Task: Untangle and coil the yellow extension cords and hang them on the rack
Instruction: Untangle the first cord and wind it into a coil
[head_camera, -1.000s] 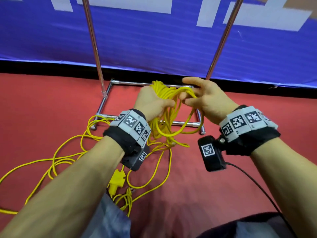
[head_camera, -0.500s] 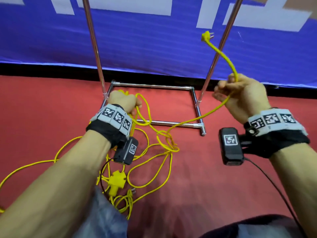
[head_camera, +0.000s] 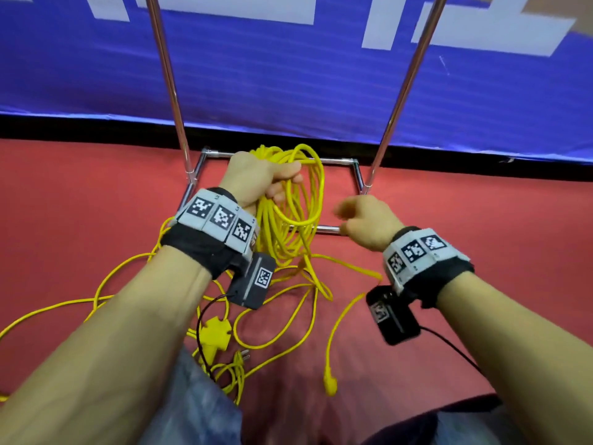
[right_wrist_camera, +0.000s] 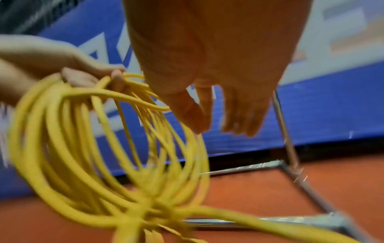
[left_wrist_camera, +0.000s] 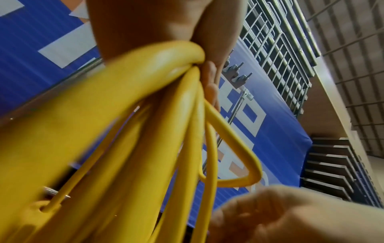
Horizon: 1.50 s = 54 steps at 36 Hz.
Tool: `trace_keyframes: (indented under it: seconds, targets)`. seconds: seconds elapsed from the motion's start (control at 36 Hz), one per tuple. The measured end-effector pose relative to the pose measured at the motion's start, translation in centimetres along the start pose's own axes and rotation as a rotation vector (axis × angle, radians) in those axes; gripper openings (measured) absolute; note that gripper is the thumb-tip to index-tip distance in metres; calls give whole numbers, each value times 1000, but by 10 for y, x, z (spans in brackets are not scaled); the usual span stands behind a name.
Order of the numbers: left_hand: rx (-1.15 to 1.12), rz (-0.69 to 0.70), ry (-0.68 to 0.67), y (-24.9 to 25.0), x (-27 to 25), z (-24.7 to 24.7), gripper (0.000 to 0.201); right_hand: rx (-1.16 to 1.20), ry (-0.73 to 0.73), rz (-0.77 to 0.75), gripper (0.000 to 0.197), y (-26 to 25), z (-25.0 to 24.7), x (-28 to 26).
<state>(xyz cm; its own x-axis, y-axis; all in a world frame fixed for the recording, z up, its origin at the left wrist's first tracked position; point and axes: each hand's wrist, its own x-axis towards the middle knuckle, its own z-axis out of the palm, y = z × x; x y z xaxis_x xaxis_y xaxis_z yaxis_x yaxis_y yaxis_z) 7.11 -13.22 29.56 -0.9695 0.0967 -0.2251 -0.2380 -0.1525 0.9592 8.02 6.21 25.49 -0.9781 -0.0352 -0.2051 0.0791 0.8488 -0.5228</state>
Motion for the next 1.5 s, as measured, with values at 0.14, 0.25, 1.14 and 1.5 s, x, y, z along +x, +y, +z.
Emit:
trace_keyframes:
  seconds: [0.14, 0.25, 1.14, 1.5]
  targets:
    - [-128, 31, 24, 2, -2, 8, 20, 741, -335, 23, 35, -27, 26, -11]
    - [-154, 75, 108, 3, -2, 2, 25, 768, -262, -93, 15, -23, 21, -15]
    - [-539, 360, 285, 20, 0, -22, 20, 843, -624, -175, 23, -20, 18, -21]
    - [-433, 488, 444, 23, 9, -49, 35, -252, -304, -200, 54, 13, 1, -12]
